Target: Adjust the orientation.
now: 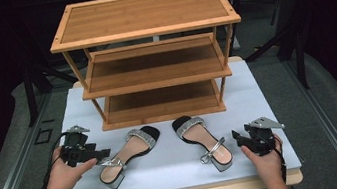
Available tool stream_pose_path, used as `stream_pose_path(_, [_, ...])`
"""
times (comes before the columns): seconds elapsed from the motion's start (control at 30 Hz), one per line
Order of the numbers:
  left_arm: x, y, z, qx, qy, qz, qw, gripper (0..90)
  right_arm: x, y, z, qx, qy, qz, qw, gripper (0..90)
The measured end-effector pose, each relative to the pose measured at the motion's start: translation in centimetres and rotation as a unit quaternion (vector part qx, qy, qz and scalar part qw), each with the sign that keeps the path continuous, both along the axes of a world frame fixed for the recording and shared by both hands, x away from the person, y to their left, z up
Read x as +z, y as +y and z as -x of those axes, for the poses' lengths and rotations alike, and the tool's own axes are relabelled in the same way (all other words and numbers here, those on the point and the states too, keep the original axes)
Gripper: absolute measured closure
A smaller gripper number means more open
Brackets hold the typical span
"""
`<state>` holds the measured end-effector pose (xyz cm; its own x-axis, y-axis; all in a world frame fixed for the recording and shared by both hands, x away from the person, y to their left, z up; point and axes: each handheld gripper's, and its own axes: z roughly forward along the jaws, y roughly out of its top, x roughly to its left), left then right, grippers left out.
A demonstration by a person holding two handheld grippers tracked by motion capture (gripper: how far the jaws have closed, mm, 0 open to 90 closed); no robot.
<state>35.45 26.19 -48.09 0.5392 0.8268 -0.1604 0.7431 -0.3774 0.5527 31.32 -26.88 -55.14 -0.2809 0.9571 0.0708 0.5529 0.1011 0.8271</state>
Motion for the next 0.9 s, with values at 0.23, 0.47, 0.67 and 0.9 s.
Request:
stream_pose_path(0.23, [0.3,-1.6,-0.6,-0.036,0.036,-0.029,0.9983,34.6,-0.1,0.0,0.0,-0.001,0.003,-0.003,1.0,43.7])
stream_pose_path(0.47, [0.1,-3.1,-1.6,-0.051,0.077,-0.061,0.9939,34.5,-0.2,-0.1,-0.1,-0.001,0.003,-0.003,1.0,43.7])
stream_pose_path(0.67, [0.1,-5.1,-2.0,-0.065,0.105,-0.08,0.9891,32.2,-0.2,-0.1,-0.1,-0.001,0.006,-0.003,1.0,43.7])
stream_pose_path(0.9, [-0.6,-6.0,-2.7,-0.077,0.145,-0.107,0.9806,30.2,-0.3,-0.2,-0.2,0.0,0.008,-0.003,1.0,43.7])
